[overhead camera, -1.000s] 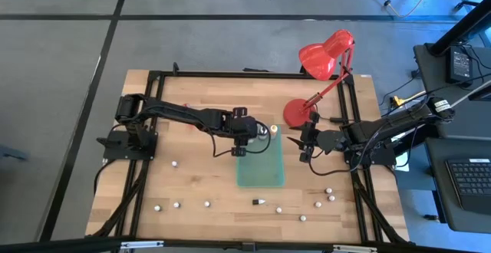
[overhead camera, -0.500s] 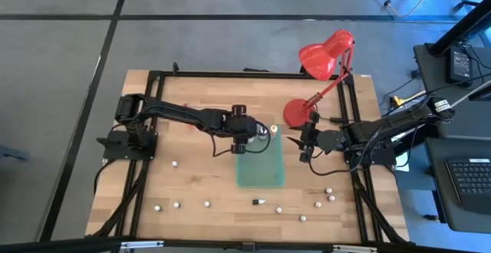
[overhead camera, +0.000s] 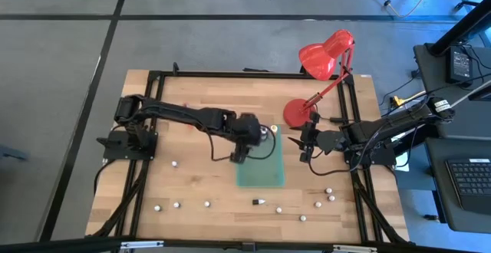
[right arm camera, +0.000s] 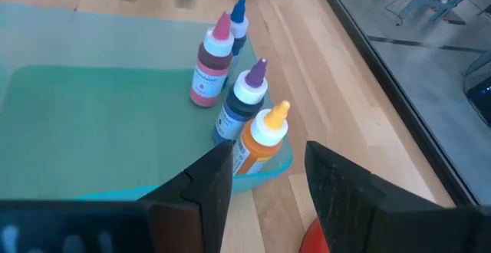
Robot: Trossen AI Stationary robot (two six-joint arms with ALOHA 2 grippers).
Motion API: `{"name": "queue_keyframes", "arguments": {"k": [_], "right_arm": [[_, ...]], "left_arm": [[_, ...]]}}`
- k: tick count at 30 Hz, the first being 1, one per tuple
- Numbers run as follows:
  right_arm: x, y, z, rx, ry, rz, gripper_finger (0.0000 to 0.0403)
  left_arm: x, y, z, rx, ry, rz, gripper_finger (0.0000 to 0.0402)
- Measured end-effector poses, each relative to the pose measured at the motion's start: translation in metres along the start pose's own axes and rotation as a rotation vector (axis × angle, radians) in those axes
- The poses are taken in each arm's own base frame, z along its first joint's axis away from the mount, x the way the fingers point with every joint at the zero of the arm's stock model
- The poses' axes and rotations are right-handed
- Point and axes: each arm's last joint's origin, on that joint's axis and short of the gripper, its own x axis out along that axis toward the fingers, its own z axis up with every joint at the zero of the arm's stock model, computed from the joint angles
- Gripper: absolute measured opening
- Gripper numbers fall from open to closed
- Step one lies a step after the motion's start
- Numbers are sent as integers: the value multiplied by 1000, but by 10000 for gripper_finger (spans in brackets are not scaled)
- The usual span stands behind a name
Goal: Pick & Place food coloring
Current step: Put the large pink food coloring bottle into the green bin
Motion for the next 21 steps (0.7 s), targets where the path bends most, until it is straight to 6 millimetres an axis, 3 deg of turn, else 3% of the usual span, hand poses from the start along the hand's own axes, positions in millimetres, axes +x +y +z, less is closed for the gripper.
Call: {"name": "queue_keyframes", "arguments": {"k": [11, 15, 21], "right_arm": [[0, 0, 0, 15, 3, 0, 165], [0, 0, 0, 15, 3, 0, 165], [0, 0, 0, 14, 3, 0, 165]], "left_arm": [[62, -9, -15, -47, 151, -16, 192], [71, -9, -21, -64, 199, 31, 192], [70, -6, -23, -66, 238, 157, 191]]}}
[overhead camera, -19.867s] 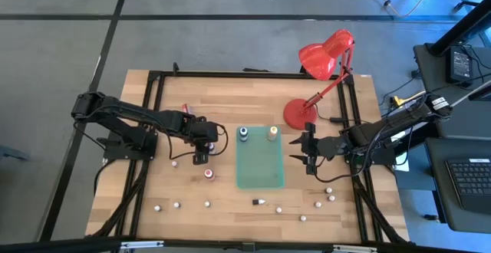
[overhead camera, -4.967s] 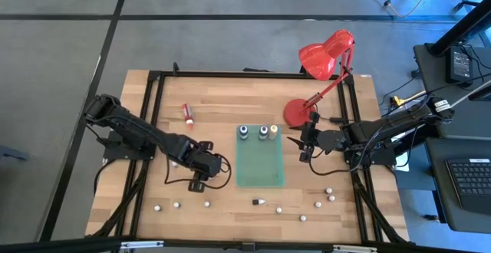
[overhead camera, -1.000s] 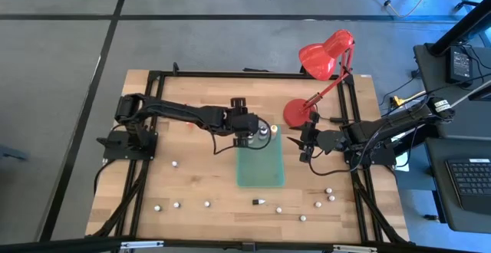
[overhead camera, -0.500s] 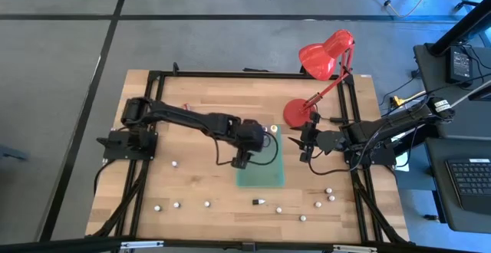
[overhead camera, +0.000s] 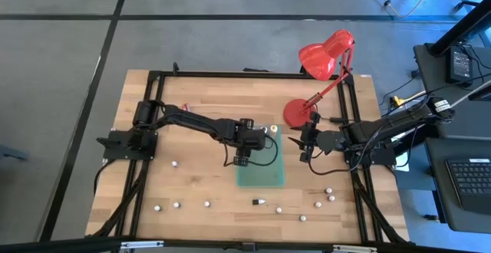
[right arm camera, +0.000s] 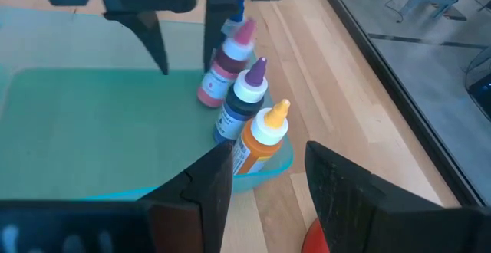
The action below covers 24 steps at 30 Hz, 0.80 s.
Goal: Pick & Place food coloring
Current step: Put the large pink food coloring bottle into the green bin, then put the large orange food coloring bottle into the green bin
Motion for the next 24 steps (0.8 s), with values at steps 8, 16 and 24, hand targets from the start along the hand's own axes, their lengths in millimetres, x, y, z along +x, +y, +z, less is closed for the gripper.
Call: {"name": "queue_keyframes", "arguments": {"k": [8, 16, 24], "right_arm": [[0, 0, 0, 0, 0, 0, 165], [0, 0, 0, 0, 1, 0, 165], [0, 0, 0, 0, 1, 0, 165]], "left_arm": [[0, 0, -1, -1, 5, -8, 191], [-3, -2, -5, -27, 44, -74, 191], [-16, 0, -5, -28, 52, -115, 191]]}}
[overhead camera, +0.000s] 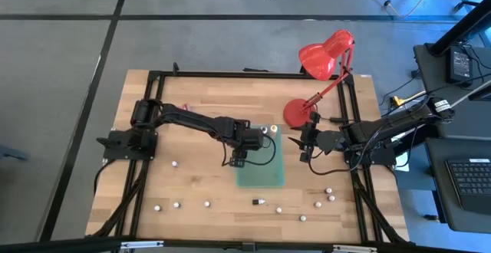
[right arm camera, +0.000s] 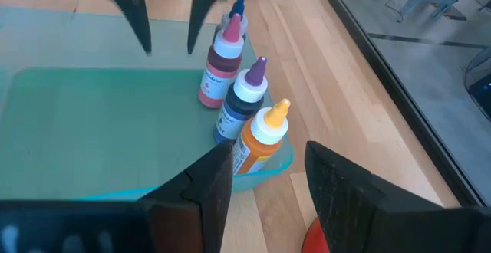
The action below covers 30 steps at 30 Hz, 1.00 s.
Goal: Pick & Place food coloring
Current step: Put the large orange food coloring bottle into the green bin
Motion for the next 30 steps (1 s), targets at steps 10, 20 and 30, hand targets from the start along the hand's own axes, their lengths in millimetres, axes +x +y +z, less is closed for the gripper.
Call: {"name": "queue_keyframes", "arguments": {"k": [10, 20, 30], "right_arm": [[0, 0, -2, 18, 19, 6, 165], [0, 0, -2, 16, 19, 7, 165], [0, 0, -2, 15, 18, 7, 165]], "left_arm": [[-91, 22, -33, -210, -172, 46, 191], [-101, 26, -130, -1006, -330, 538, 191], [-43, 8, -182, -1272, -523, 688, 192]]}}
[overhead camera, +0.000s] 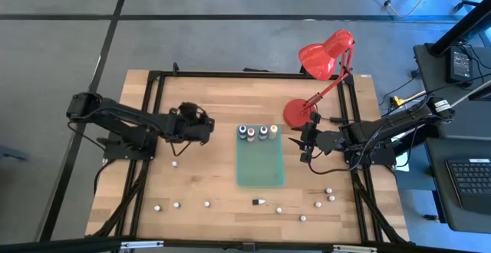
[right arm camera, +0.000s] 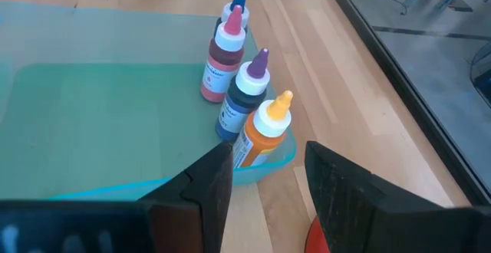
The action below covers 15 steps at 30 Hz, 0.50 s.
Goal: Pick & Place food coloring
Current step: Put the large orange food coloring bottle into the green bin
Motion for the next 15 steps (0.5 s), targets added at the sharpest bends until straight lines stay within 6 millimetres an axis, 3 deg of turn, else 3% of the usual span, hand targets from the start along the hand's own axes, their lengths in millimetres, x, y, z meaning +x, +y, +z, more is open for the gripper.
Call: {"name": "queue_keyframes", "arguments": {"k": [10, 15], "right_arm": [[0, 0, 0, 1, -1, 0, 165], [0, 0, 0, 1, -1, 0, 165]], "left_arm": [[-17, 5, -28, -125, -50, -78, 192], [-22, 7, -35, -112, 11, -91, 192]]}}
